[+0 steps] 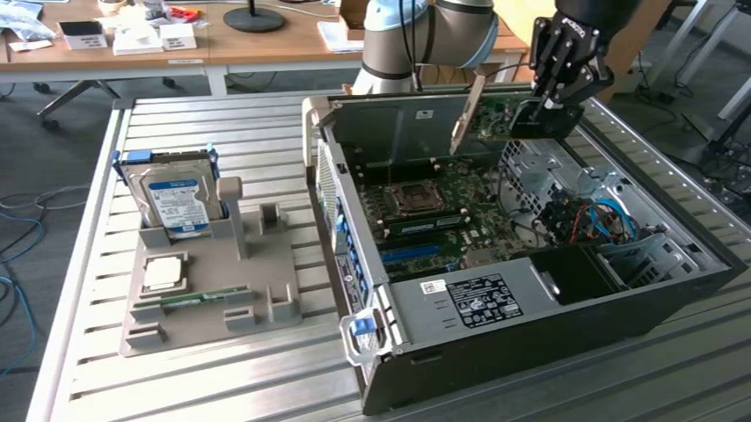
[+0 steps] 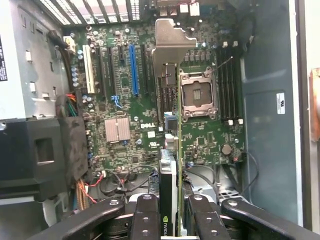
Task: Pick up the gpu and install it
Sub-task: 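Insert the gpu into the slot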
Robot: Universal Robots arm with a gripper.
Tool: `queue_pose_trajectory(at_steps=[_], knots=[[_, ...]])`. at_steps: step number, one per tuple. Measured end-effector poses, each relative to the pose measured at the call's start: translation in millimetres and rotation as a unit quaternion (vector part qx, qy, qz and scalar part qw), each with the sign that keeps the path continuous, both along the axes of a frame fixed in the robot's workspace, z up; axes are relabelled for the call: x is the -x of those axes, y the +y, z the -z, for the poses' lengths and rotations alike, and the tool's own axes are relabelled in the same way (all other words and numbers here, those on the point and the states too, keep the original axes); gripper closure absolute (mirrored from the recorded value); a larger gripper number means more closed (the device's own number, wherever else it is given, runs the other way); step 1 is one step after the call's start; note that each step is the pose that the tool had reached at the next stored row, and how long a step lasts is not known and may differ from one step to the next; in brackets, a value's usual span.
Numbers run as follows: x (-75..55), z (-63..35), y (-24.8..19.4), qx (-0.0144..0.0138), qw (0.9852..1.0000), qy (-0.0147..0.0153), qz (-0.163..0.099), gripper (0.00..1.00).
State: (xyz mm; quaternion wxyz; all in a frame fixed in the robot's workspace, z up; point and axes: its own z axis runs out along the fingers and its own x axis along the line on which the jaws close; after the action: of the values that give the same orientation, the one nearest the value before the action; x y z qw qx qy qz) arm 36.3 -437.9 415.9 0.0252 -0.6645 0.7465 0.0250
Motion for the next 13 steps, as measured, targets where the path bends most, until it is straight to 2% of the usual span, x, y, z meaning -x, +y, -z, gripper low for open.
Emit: queue_pose_trajectory(at_steps=[2,4,6,10,13], knots=[[0.9,1.2,0.0,-0.0034,1.0,-0.0019,-0.003,0.73],[1.8,2.2,-0.1,-0.0057,1.0,-0.0036,-0.006,0.73],[2.8,3.0,-0.6,-0.0065,0.9999,-0.005,-0.009,0.73],[2.9,3.2,-0.7,-0.0066,0.9999,-0.0051,-0.01,0.73],[4.7,4.9,-1.4,-0.0097,0.9999,-0.0076,-0.011,0.73]])
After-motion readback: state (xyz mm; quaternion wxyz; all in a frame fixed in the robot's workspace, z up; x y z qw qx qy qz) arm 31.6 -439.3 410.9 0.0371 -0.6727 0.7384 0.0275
